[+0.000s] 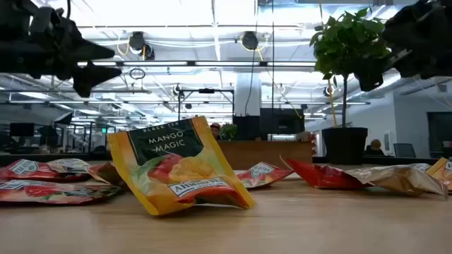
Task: Pick & Place Tea
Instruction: Put the yellow tea bag into the right section of the wooden organizer
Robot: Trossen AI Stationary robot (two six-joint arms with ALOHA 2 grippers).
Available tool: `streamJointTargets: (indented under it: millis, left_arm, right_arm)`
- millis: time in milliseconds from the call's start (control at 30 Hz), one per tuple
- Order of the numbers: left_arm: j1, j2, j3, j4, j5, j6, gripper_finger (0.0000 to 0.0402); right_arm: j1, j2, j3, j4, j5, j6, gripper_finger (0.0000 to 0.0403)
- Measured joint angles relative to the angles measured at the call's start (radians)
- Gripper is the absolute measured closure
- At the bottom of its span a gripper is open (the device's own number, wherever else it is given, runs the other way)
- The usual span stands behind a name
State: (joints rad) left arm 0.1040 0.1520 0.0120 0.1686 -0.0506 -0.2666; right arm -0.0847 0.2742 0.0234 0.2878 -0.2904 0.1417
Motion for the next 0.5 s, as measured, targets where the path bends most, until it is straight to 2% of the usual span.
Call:
streamJointTargets:
  millis: [133,300,500]
  left_arm:
    - [0.000,0.000,0.000,-0.081,0.044,-0.032,0.0149]
    - [0.000,0.000,0.000,-0.084,0.135,-0.038,0.0149]
    - [0.000,0.000,0.000,-0.067,0.145,-0.021,0.0149]
  right_arm:
    - [-0.001,-0.009,0.027,-0.099,0.002,-0.037,0.0055]
    - [-0.001,-0.030,0.047,-0.186,-0.002,-0.034,0.0058]
    - [-0.001,-0.063,0.048,-0.214,0.001,-0.041,0.0081]
